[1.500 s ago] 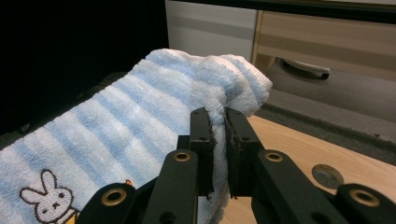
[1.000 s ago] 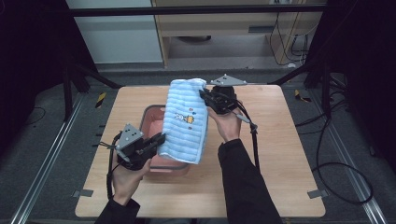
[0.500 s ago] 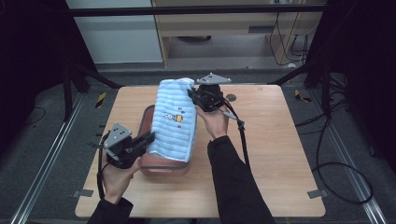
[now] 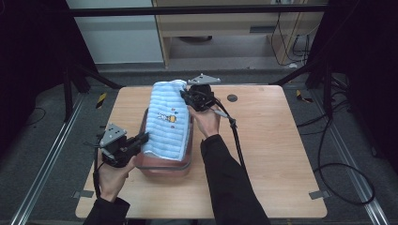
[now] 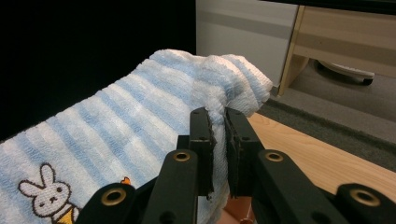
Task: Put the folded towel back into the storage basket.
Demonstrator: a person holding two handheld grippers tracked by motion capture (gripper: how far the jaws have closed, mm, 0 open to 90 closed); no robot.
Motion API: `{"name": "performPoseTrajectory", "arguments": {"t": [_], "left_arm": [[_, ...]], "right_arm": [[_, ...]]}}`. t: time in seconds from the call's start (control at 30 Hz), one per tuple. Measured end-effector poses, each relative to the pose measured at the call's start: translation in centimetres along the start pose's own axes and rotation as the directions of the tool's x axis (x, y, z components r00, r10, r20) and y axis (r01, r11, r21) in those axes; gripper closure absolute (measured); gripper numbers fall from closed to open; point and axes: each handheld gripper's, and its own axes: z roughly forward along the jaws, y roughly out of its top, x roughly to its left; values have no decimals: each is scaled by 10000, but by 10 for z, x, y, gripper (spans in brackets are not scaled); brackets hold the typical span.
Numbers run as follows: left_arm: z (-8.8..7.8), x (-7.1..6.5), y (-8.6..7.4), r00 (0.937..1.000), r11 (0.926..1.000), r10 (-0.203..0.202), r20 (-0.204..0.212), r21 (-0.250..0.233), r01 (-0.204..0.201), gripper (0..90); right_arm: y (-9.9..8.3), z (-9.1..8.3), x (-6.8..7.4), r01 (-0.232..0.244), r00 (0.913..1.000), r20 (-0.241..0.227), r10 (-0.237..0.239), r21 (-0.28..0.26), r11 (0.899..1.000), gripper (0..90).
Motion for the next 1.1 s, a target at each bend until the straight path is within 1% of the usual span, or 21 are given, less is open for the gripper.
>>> {"name": "performPoseTrajectory", "arguments": {"t": [0.07,0.1,0.13,0.17,0.43,0.5,0.53,0.8,0.83,1.1], "left_arm": [[1,1,-1,10000,10000,-34,-11,30,34,851],[2,3,-3,9999,9999,3,-147,111,-1,851],[2,3,-3,9999,9999,3,-147,111,-1,852],[5,6,-5,9997,9998,60,-241,175,-55,851],[14,9,-14,9991,9985,176,-398,530,-155,851],[18,9,-17,9982,9971,362,-474,688,-329,851],[19,9,-18,9980,9967,383,-497,736,-346,852],[25,9,-23,9977,9948,445,-516,942,-395,852],[27,9,-25,9971,9937,543,-529,1012,-487,851],[32,10,-31,9966,9909,585,-578,1245,-510,851]], "right_arm": [[-1,2,1,28,10000,-14,-28,16,10000,827],[-3,7,2,58,10000,-52,-58,45,10000,827],[-4,8,2,40,10000,-49,-40,99,9999,827],[-5,10,3,35,10000,-57,-35,121,9999,827],[-15,21,1,-51,10000,-36,52,295,9996,826],[-21,25,0,-71,10000,-50,73,387,9992,826],[-22,26,0,-64,10000,-54,66,425,9991,826],[-32,32,-2,-126,9999,4,126,574,9983,826],[-35,34,-2,-165,9999,14,164,627,9979,826],[-48,41,-3,-321,9995,-31,324,807,9962,826]]}}
